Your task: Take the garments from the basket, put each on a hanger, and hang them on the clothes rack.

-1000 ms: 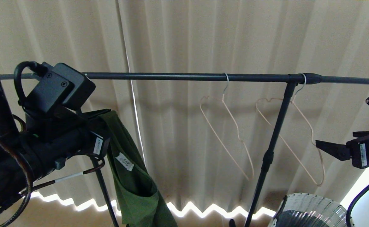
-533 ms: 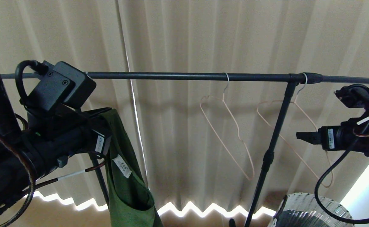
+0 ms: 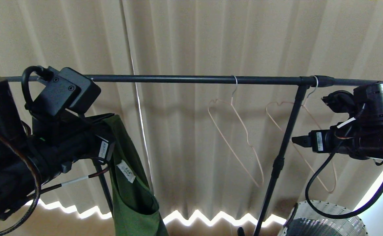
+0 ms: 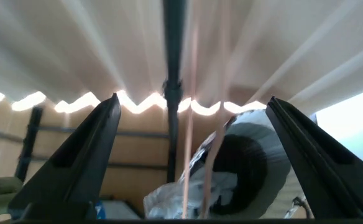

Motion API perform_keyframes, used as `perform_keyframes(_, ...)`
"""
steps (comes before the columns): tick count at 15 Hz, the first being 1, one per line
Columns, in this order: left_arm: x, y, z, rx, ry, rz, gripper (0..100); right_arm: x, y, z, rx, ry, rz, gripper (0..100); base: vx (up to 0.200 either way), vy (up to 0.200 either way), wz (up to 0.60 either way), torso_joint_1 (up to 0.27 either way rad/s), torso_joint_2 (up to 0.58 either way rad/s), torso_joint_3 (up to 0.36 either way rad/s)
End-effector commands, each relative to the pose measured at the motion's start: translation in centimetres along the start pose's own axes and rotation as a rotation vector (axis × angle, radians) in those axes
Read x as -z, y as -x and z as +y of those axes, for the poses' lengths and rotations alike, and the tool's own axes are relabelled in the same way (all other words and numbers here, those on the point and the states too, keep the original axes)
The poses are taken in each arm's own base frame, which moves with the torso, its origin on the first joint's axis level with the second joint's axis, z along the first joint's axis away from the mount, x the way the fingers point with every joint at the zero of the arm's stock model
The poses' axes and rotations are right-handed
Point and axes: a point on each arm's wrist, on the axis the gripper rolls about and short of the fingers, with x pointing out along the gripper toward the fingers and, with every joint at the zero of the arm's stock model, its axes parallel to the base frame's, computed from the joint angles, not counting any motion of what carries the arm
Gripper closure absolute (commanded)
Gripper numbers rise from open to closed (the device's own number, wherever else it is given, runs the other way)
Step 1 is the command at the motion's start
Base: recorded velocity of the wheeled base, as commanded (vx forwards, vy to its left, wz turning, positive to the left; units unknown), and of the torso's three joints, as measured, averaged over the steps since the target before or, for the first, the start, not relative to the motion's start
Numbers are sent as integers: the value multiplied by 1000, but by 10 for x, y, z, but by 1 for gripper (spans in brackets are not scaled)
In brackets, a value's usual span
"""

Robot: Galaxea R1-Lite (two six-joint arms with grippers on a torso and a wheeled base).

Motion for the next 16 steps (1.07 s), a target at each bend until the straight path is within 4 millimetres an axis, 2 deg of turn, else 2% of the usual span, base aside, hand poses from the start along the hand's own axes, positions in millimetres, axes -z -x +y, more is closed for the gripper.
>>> perform_keyframes(1,1,0,0,-1,-2,4,100,4,-13,1,22,5,31,0,0,0,0,0,0,0)
perform_keyframes(7,1,1,0,-2,-1,3,100,3,-10,0,35,3,14,0,0,0,0,0,0,0)
perform_keyframes(8,1,1,0,-2,-1,1,100,3,-9,0,34,2,12,100,0,0,0,0,0,0)
perform_keyframes(13,1,1,0,-2,-1,3,100,0,-9,-6,66,-10,0,100,0,0,0,0,0,0)
perform_keyframes(16,2,1,0,-1,-2,4,100,-3,-2,-9,69,-17,-21,100,0,0,0,0,0,0)
